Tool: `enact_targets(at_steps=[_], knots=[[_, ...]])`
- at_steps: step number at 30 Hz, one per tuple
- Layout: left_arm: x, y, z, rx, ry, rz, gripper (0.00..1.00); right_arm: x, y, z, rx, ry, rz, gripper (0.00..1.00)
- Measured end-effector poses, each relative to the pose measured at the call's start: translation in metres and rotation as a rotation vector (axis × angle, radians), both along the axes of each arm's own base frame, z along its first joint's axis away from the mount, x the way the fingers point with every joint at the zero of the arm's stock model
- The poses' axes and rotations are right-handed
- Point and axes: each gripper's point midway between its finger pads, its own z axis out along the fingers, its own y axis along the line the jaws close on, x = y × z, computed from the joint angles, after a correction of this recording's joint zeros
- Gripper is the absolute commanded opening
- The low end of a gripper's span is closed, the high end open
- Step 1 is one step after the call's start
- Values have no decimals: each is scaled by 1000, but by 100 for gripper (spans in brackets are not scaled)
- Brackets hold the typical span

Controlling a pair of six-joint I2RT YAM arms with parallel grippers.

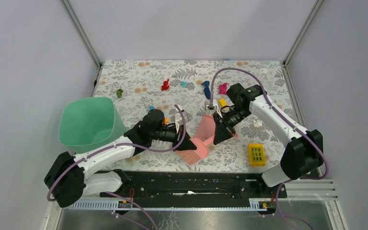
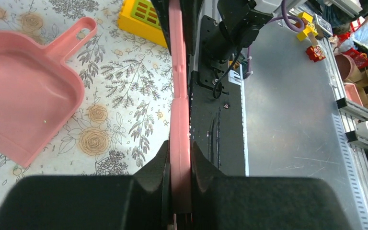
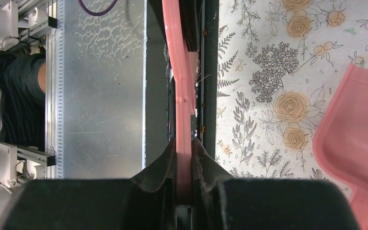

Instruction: Sweep away the paper scraps from the table

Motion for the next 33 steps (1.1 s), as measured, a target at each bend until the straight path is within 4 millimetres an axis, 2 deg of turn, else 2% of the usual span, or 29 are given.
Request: enact_targets(at_steps=[2, 5, 7, 9, 14, 18, 27, 33], knots=[[-3, 0, 1, 0, 23, -12, 0, 1, 0, -1, 6, -10, 8, 34], [-4, -1, 3, -7, 37, -12, 0, 0, 2, 2, 12, 14, 0, 57], [-5, -2, 5, -14, 51, -11, 0, 1, 4, 6, 22, 23, -8, 66], [-6, -2, 9, -28, 68, -9, 0, 3, 8, 14, 43, 25, -17, 69], [-13, 2, 18, -65, 93, 1, 0, 7, 15, 30, 98, 37, -34, 67], [-11, 6, 22, -82, 100, 21, 0, 9, 18, 31, 115, 77, -47, 56], [-2, 5, 13, -60, 167, 56, 0, 18, 19, 36, 159, 98, -84, 40], [1, 5, 13, -62, 177, 66, 0, 16, 18, 30, 152, 113, -88, 43]])
